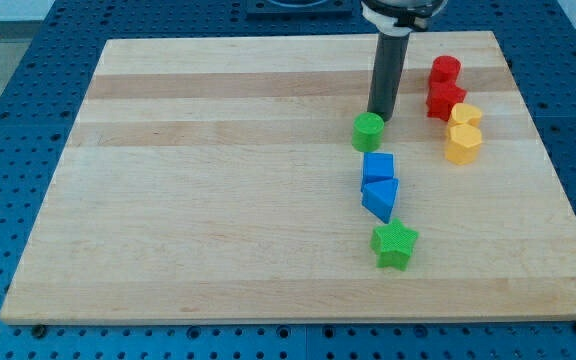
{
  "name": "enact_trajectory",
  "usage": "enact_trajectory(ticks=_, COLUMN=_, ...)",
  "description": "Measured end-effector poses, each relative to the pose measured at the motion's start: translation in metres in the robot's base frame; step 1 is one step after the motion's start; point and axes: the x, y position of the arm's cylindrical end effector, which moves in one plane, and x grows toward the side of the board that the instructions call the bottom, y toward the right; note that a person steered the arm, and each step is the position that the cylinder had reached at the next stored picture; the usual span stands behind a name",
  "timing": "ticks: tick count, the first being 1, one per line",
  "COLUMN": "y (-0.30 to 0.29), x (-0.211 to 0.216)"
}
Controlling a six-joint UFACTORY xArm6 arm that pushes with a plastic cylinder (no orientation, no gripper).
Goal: Push the green circle into the blue cube
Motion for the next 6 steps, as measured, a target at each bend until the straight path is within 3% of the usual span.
enact_trajectory(ticks=1, y=-0.018, x=-0.018)
enact_trajectory(ticks=2, y=-0.019, x=0.016)
enact_trajectory(ticks=3, y=-0.019, x=0.014)
enact_trajectory(ticks=5, y=0.032, x=-0.166)
enact_trajectory(ticks=6, y=0.087, x=-0.169)
